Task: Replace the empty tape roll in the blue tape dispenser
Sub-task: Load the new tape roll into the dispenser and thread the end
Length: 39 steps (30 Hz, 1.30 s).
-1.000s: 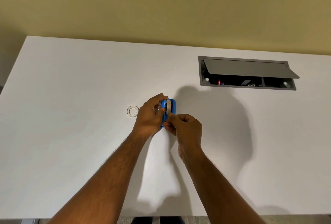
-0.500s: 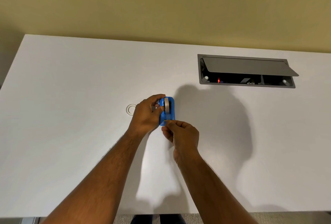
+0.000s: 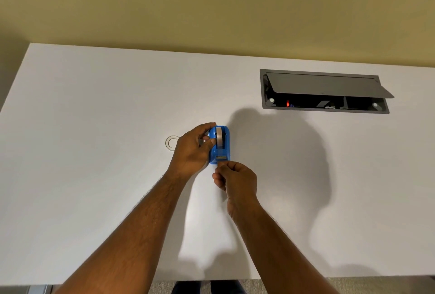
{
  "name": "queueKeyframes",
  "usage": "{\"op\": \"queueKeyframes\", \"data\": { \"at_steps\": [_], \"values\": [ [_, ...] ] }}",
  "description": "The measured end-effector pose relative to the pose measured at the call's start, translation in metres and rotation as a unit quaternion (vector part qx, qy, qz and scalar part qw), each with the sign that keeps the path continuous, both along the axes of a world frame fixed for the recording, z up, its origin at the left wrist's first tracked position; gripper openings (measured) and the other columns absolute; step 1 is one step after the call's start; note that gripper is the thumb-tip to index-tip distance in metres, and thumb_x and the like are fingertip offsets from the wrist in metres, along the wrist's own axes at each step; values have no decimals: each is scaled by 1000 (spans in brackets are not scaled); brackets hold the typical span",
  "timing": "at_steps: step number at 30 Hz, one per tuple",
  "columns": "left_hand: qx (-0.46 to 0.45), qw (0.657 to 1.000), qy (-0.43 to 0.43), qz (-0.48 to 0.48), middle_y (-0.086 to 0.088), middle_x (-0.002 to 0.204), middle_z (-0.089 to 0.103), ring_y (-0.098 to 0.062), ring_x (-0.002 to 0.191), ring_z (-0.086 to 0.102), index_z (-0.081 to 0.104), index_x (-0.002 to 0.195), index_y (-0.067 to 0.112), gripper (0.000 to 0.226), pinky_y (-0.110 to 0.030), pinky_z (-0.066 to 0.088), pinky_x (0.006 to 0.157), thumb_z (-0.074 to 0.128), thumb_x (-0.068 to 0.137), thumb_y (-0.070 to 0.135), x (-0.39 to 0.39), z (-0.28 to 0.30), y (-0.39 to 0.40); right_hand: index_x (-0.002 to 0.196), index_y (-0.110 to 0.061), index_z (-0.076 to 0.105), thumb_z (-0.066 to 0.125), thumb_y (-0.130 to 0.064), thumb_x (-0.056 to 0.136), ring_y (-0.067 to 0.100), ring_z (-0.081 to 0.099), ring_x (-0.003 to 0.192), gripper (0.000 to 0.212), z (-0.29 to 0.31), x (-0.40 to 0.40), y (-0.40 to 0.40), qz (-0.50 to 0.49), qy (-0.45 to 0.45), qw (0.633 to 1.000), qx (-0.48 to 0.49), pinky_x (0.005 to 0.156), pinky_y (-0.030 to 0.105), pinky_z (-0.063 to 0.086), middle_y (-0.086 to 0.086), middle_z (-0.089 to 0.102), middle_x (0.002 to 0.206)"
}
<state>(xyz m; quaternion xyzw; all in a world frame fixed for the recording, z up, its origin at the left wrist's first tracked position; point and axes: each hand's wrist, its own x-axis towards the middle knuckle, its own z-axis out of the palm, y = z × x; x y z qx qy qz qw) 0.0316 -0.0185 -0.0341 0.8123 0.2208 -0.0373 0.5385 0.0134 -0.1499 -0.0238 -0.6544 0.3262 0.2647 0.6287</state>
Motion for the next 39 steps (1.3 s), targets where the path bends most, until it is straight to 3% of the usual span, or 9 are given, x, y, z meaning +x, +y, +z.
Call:
{"op": "queueKeyframes", "data": {
  "at_steps": [5,10,14,18,21,26,32,35,39],
  "values": [
    [-3,1000,2,-2,5,126,66,-11,112,61,60,134,22,41,-28,49,100,65,93,18,1,0,1,97,-7,71,69,-18,93,11,66,60,12,-7,-2,0,27,-43,998,-36,54,12,54,9,73,83],
    [-5,1000,3,-7,8,121,64,-11,111,60,59,133,23,39,-29,48,100,65,94,19,1,-1,1,94,-11,69,64,-24,96,12,69,65,14,-19,-6,2,62,-97,989,-93,65,22,59,7,75,83],
    [-14,1000,7,1,3,129,66,-13,115,60,58,135,21,42,-29,49,102,65,94,18,1,-2,1,91,-10,67,64,-29,96,11,68,62,20,-25,-7,1,82,-122,981,-129,69,25,59,5,74,81],
    [-16,1000,2,1,3,128,66,-10,113,60,59,135,21,42,-23,47,98,65,94,17,2,-2,1,87,-8,66,63,-35,95,8,63,53,28,-31,-5,-2,117,-128,972,-159,56,13,48,2,70,73],
    [-8,1000,1,-3,5,126,66,-9,110,59,60,134,21,41,-21,46,96,65,94,17,2,-1,2,85,-10,66,63,-36,95,4,62,48,29,-34,-3,-4,131,-134,969,-163,55,13,46,-2,69,68],
    [-8,1000,-1,0,13,118,64,-3,104,59,61,132,24,40,-2,40,83,66,93,17,2,-3,2,79,-12,62,61,-41,96,7,63,45,34,-36,-2,-13,177,-157,953,-187,49,10,45,1,66,62],
    [-4,1000,-11,3,10,120,68,-7,108,62,63,130,25,39,-22,49,95,67,92,17,2,-6,4,77,-23,50,52,-50,98,9,48,49,35,-35,5,-22,306,-223,876,-300,47,14,33,-10,53,59],
    [-2,1000,-10,3,8,122,68,-8,109,62,63,131,24,40,-23,49,96,67,91,17,2,-6,4,79,-22,50,44,-58,97,11,46,48,41,-40,9,-26,356,-254,832,-341,50,23,39,-9,52,59],
    [5,1000,-10,5,6,123,69,-10,110,63,62,131,23,41,-28,51,98,68,91,17,1,-6,3,92,-17,56,39,-56,99,11,47,53,42,-41,12,-28,409,-268,786,-378,56,24,42,-6,56,67]
  ]
}}
